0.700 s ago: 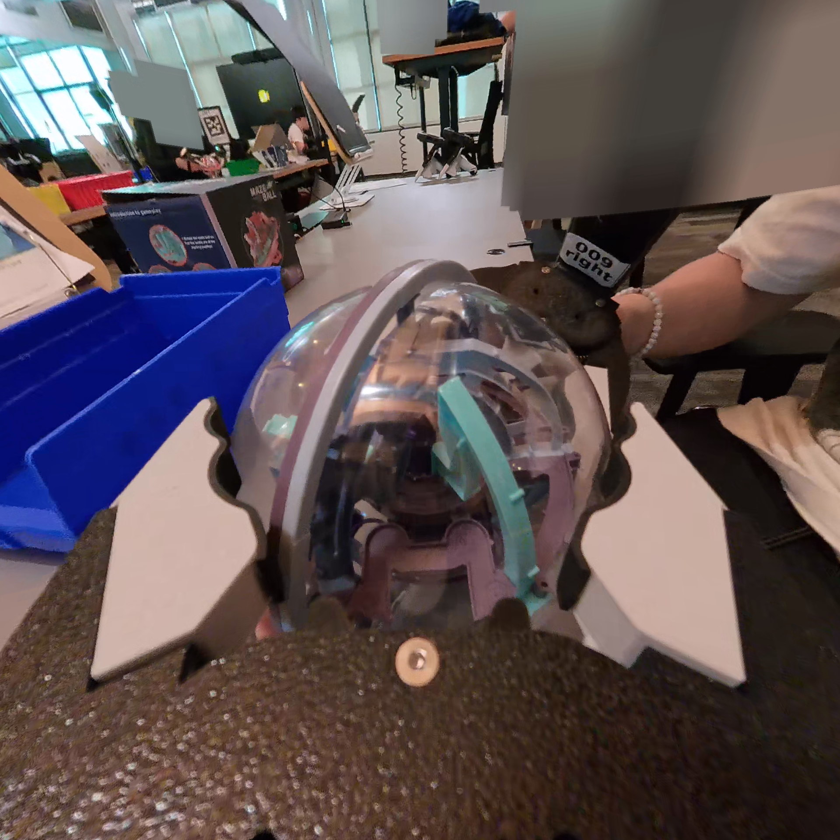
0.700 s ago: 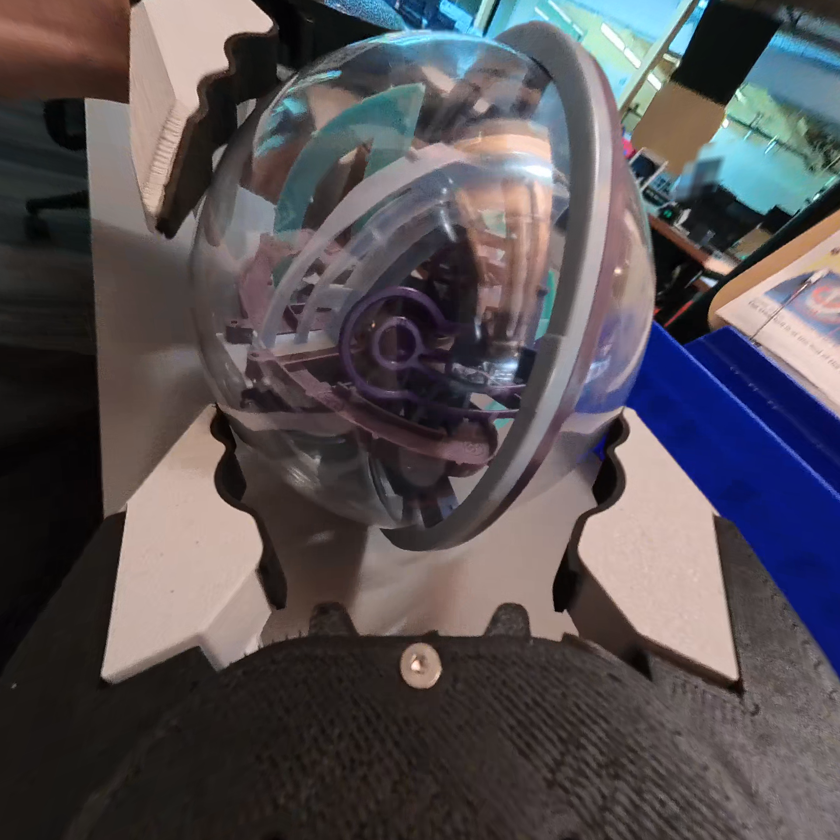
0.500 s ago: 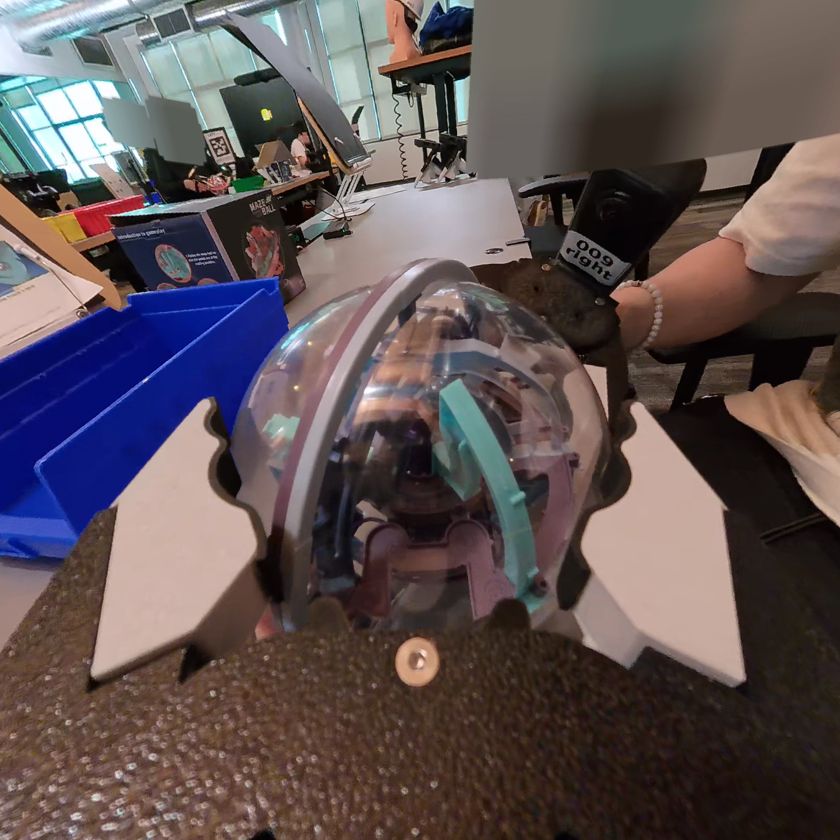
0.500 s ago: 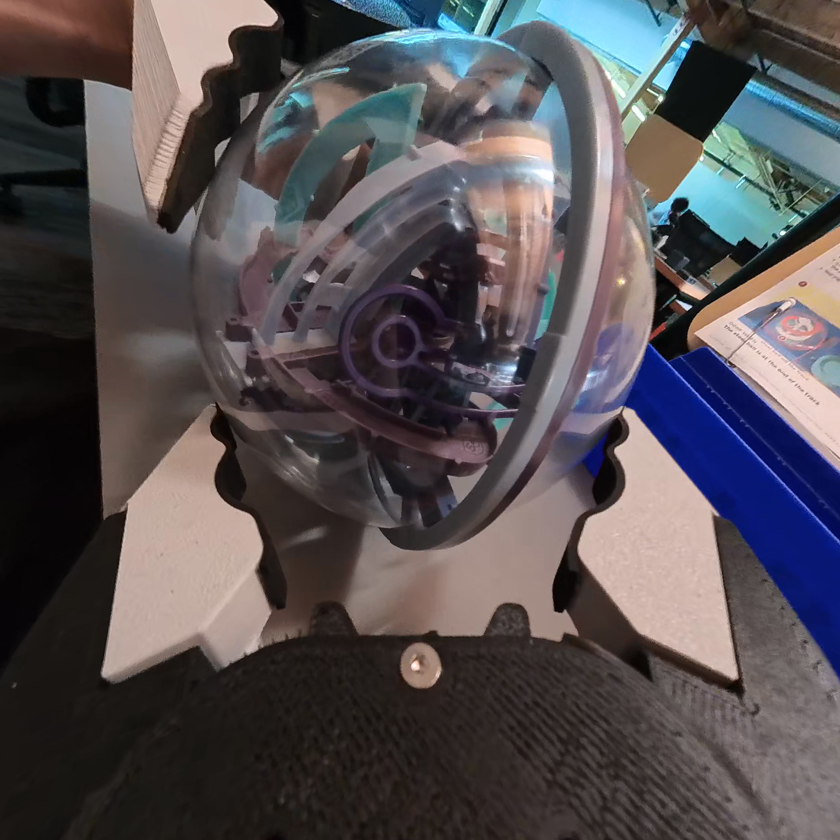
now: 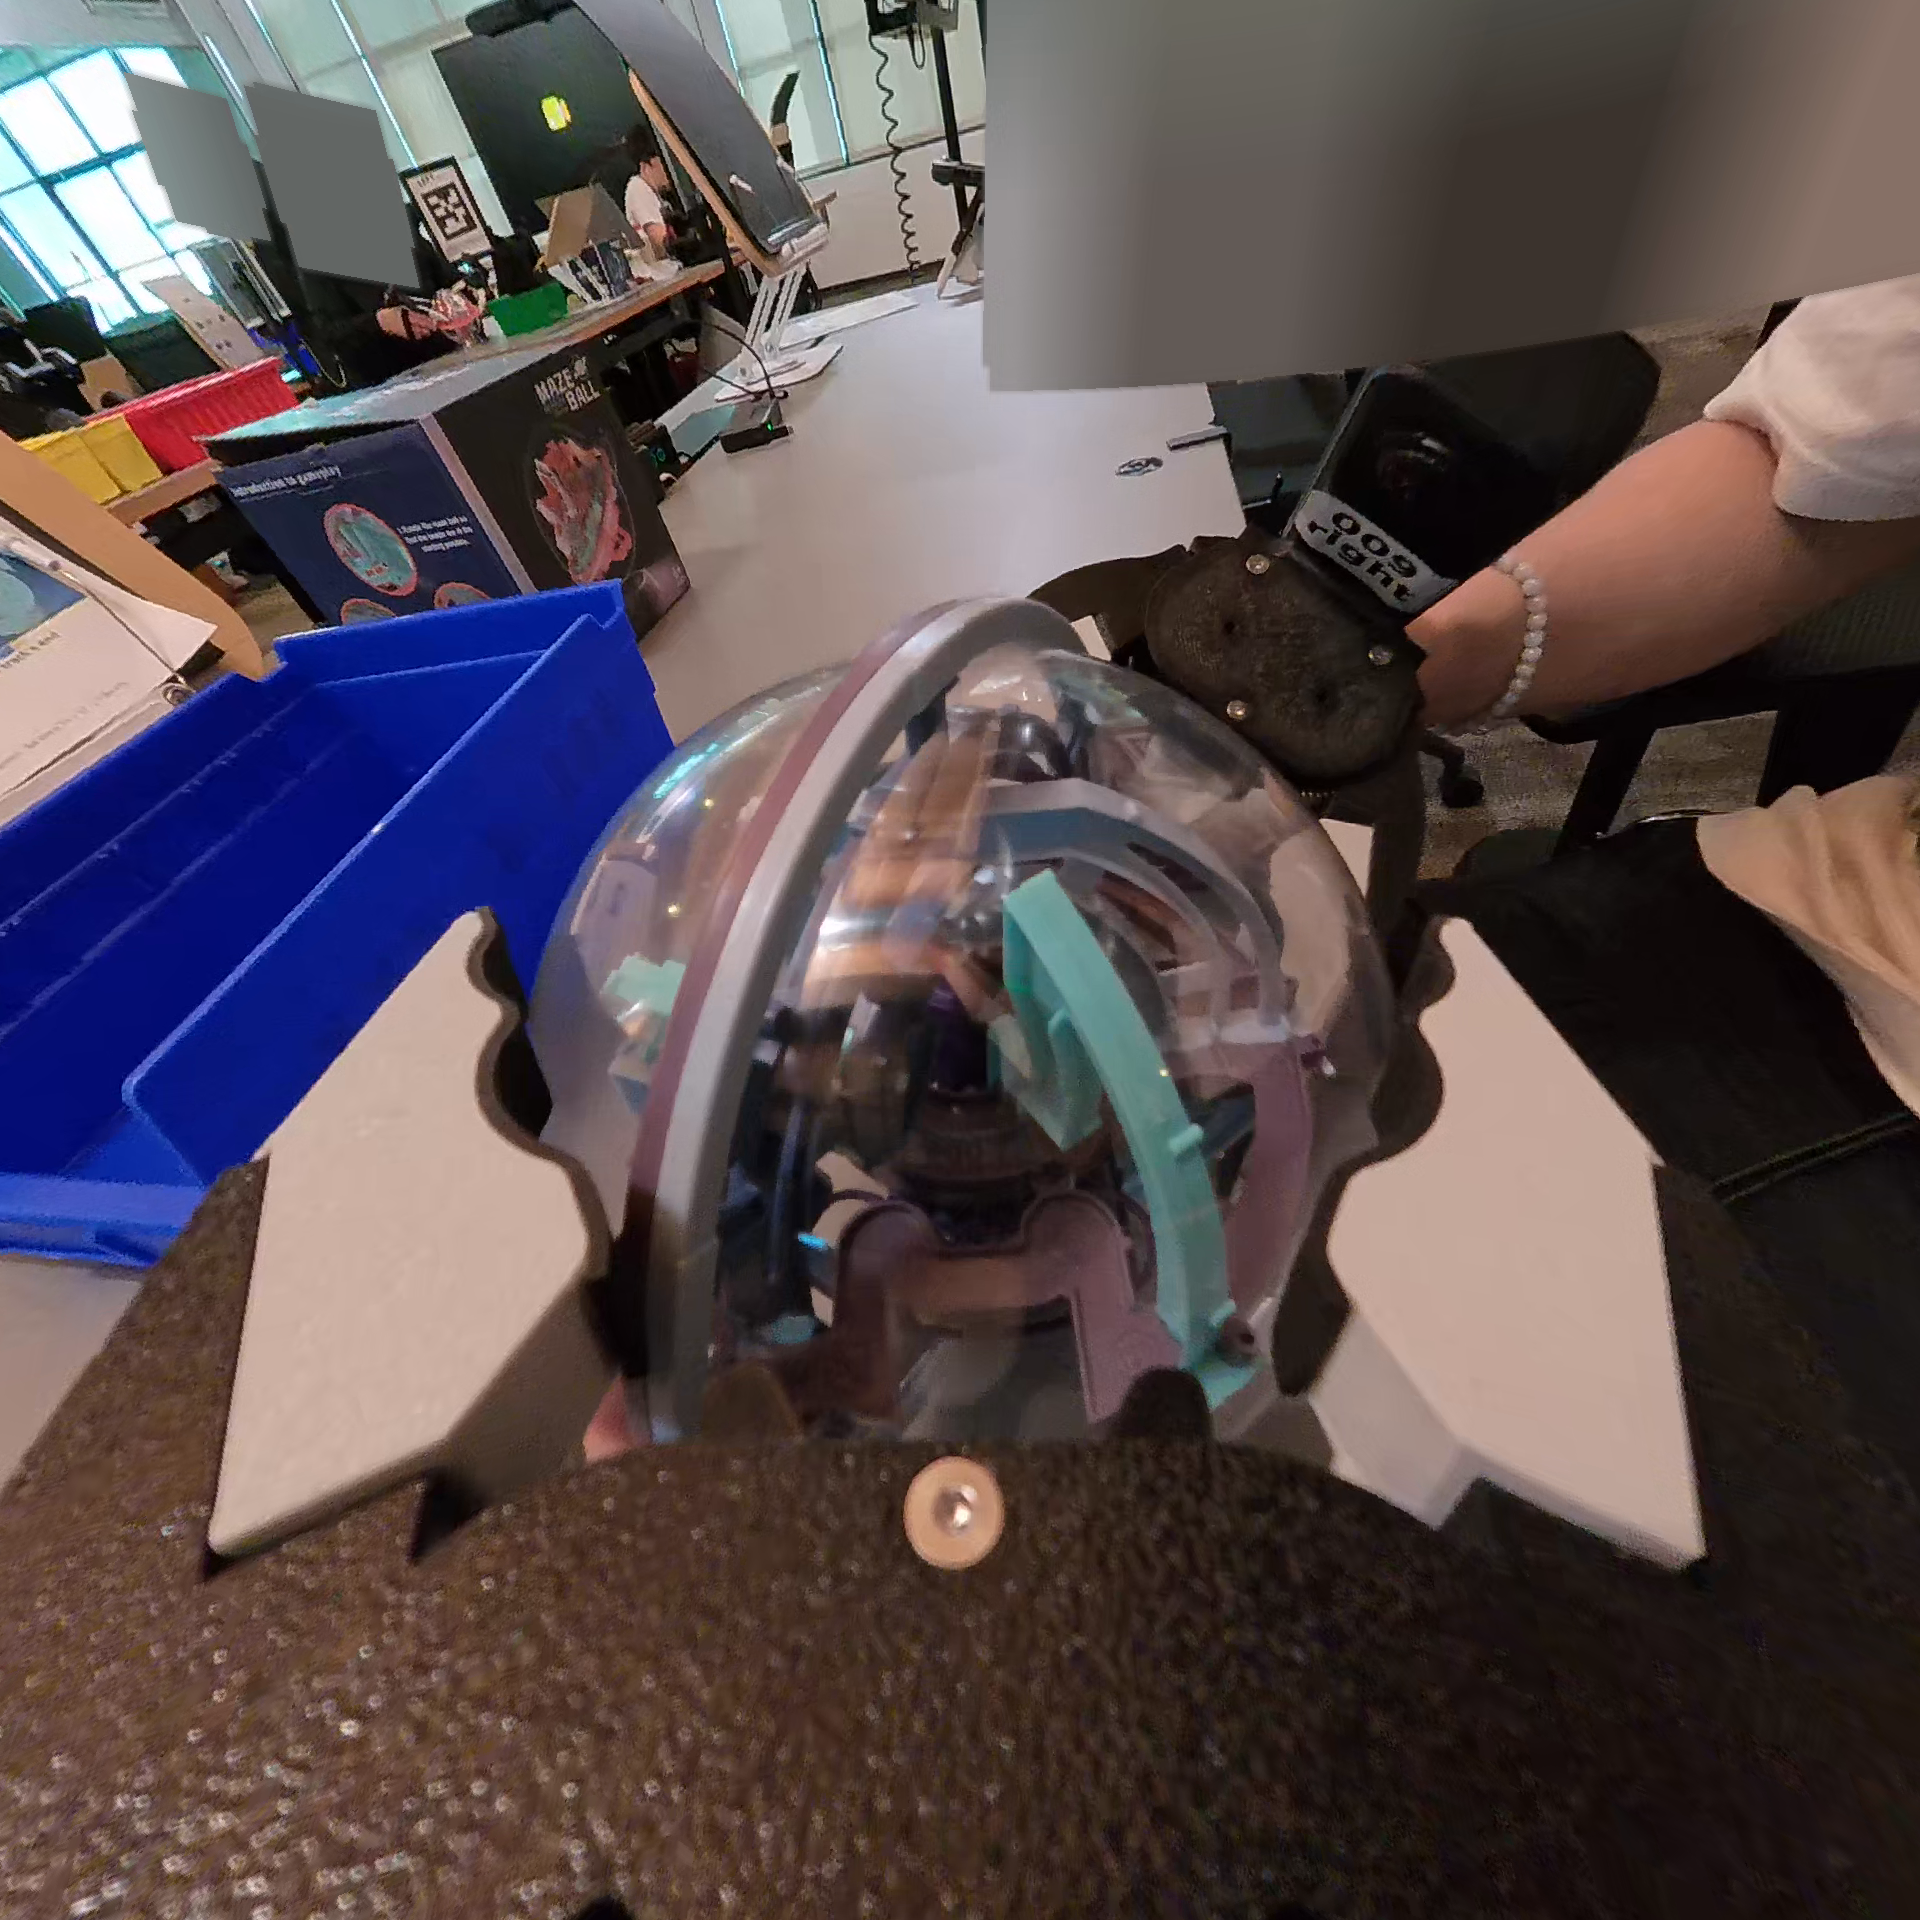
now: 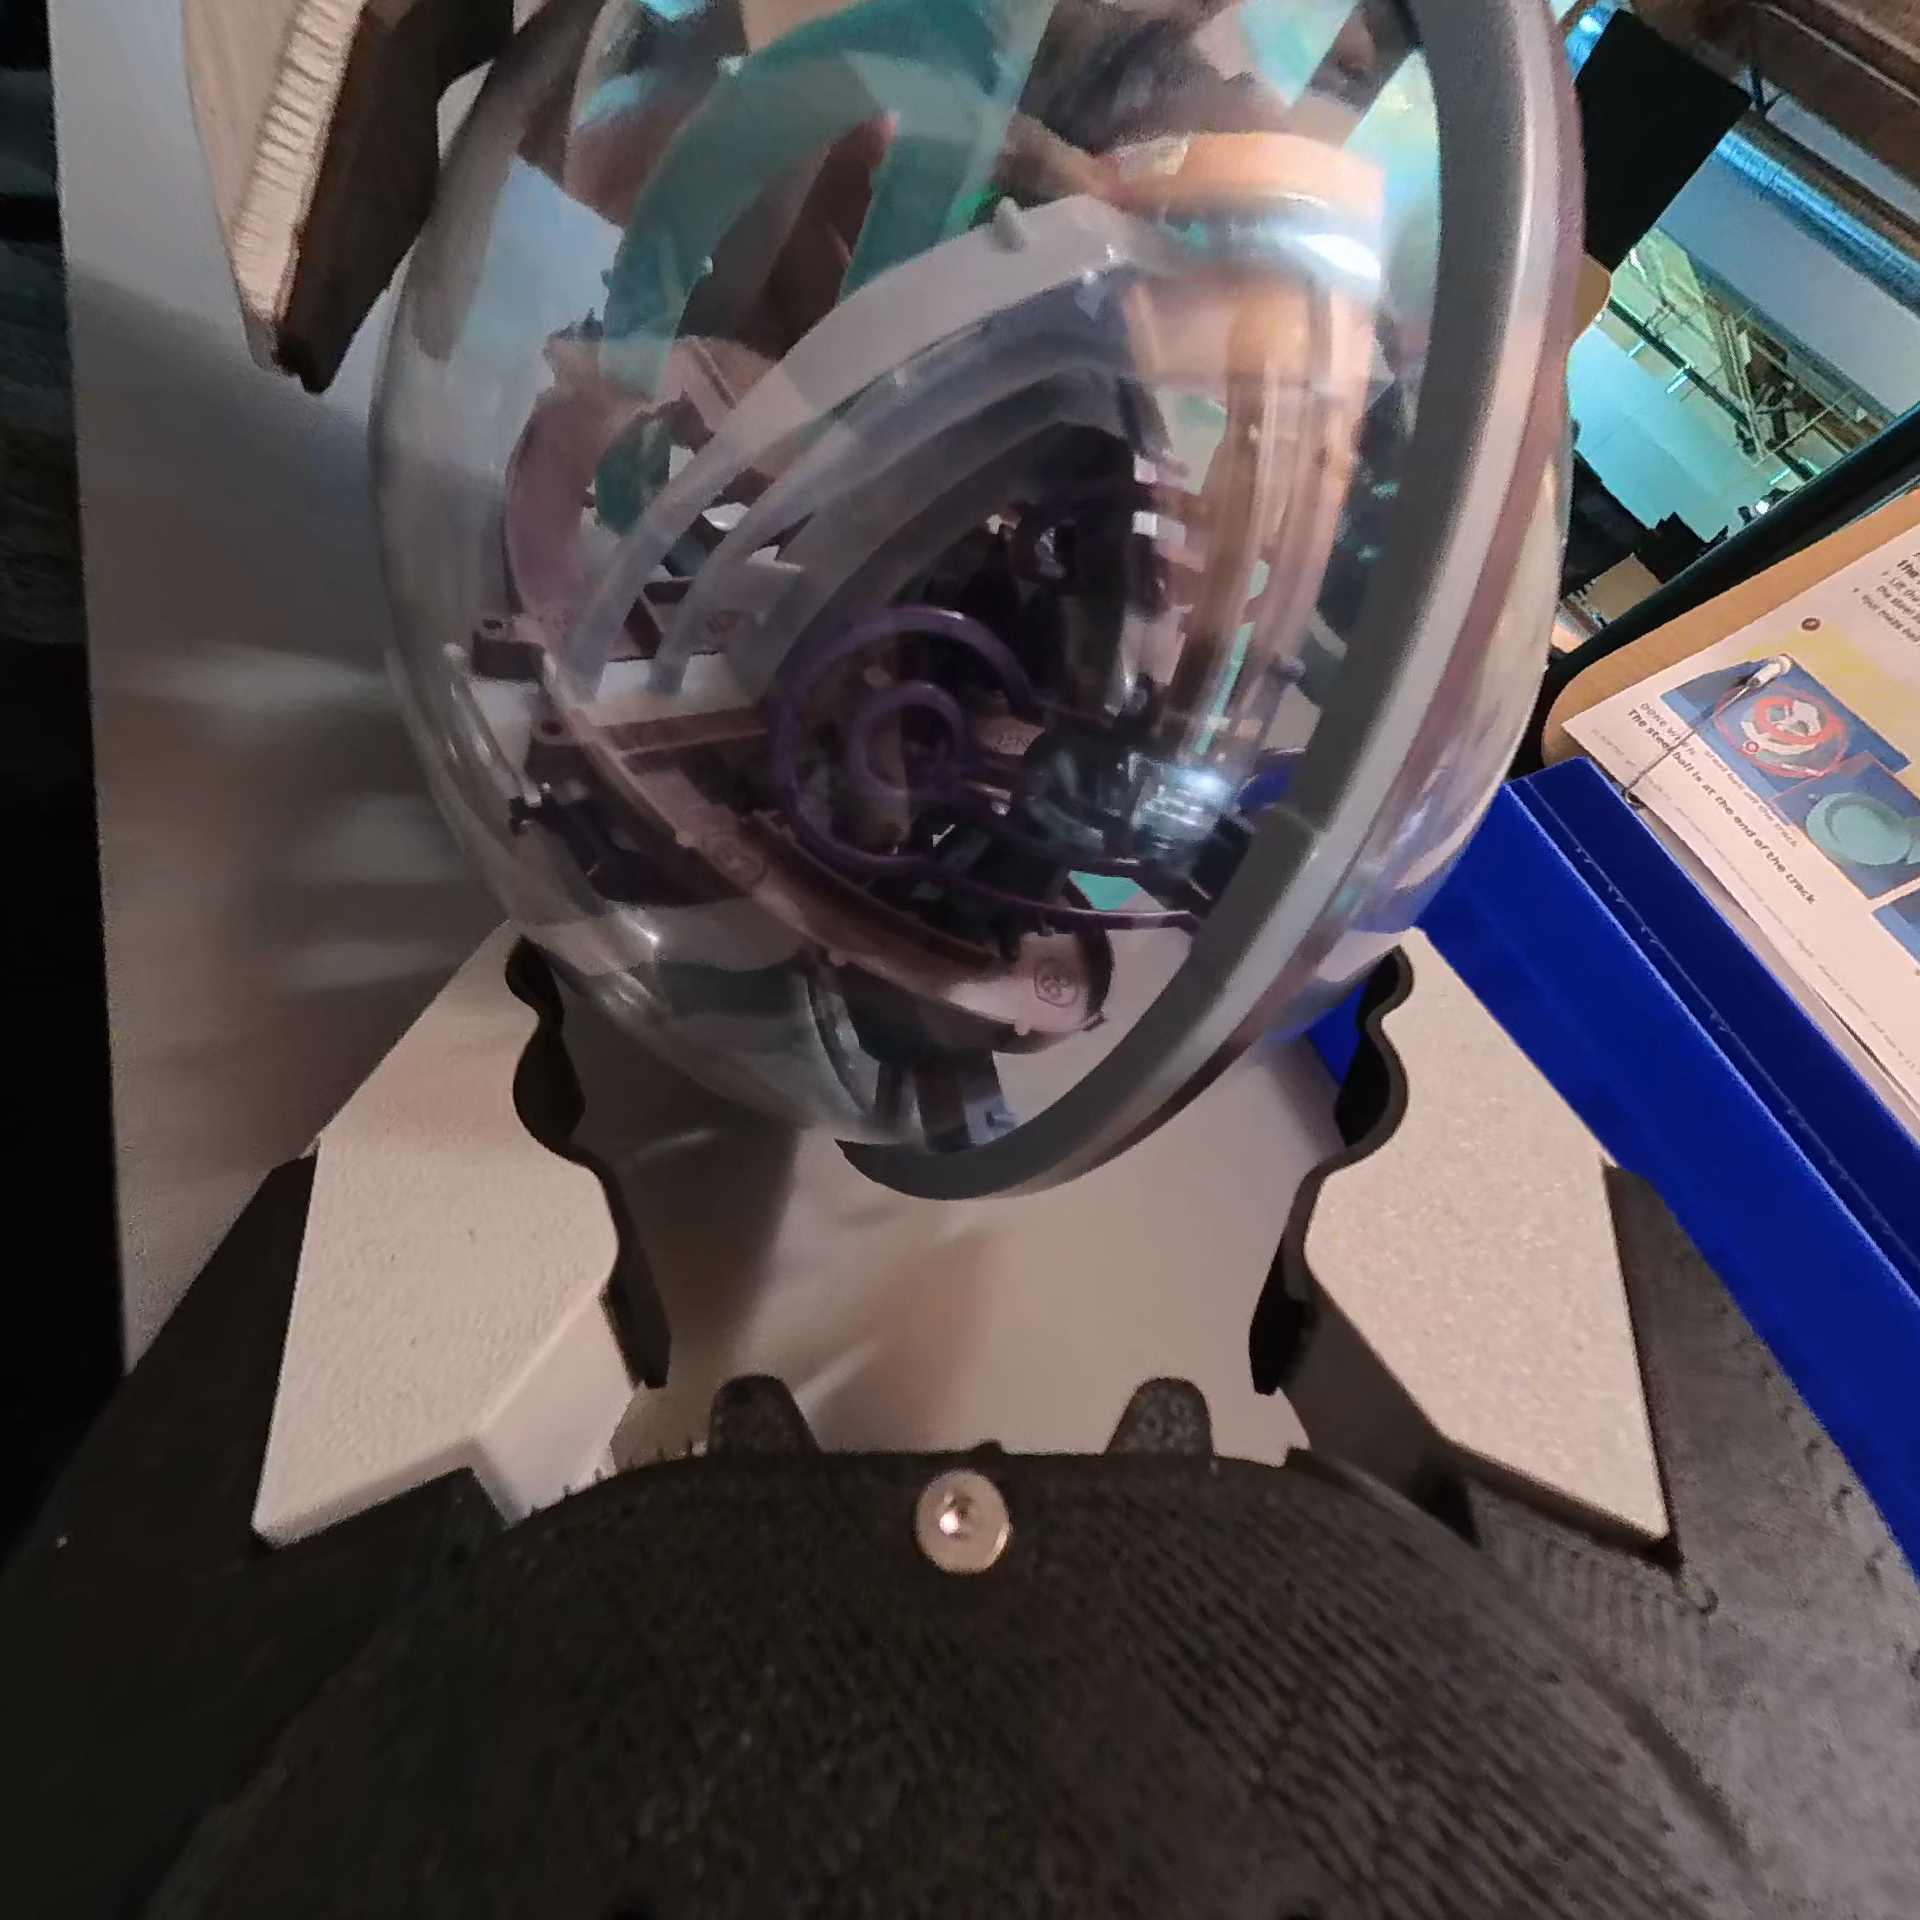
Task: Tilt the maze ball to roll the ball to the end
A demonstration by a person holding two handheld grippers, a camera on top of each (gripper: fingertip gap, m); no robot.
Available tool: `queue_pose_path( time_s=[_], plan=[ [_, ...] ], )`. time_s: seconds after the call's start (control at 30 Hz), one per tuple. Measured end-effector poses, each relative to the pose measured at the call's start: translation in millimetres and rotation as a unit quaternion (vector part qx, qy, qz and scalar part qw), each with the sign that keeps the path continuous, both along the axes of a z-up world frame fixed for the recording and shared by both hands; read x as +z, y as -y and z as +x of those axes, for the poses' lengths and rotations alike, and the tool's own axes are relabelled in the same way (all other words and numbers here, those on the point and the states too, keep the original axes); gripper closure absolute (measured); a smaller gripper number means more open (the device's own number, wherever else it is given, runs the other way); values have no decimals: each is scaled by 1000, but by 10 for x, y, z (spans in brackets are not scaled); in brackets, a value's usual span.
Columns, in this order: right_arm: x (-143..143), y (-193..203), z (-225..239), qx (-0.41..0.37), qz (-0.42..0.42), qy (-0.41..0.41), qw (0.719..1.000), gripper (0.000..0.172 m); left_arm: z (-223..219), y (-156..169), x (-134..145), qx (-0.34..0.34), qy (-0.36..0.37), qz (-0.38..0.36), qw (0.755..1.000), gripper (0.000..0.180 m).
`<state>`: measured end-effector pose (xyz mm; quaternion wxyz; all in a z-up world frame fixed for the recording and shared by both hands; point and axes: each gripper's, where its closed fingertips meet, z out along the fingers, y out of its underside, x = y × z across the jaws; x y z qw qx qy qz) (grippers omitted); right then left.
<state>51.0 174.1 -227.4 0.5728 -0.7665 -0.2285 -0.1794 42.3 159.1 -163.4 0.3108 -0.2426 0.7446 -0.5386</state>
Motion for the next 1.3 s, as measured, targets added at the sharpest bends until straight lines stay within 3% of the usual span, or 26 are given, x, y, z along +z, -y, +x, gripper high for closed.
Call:
queue_pose_path(
  time_s=[0.47,0.83,1.3],
  plan=[
    [-43,81,88,16,-9,17,1000,34,52,82,-5,6,-13,37,999,24],
    [36,95,-27,69,22,21,997,34,-56,78,3,5,31,33,999,24],
    [129,132,-265,120,95,100,983,33,-243,65,89,10,42,-91,995,23]
  ],
)
